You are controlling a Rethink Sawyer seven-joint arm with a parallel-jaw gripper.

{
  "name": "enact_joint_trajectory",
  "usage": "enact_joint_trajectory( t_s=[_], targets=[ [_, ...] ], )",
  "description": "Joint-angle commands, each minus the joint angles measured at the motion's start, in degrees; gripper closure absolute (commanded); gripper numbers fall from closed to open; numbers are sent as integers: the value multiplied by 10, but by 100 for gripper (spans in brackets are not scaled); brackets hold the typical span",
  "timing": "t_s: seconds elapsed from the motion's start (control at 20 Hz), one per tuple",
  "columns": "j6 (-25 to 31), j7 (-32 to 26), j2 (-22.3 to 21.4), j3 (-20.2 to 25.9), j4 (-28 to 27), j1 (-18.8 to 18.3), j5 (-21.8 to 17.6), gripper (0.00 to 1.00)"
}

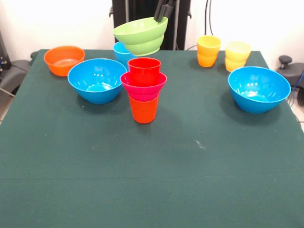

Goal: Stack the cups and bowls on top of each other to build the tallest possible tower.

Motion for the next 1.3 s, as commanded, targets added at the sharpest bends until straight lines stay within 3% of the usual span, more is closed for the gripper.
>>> enact_joint_trajectory(
  t_s=[0.05, 1.3],
  targets=[
    [-27, 110, 41, 27, -16, 12, 5, 100],
    [-47, 128, 60, 21, -31, 18, -15, 100]
  ],
)
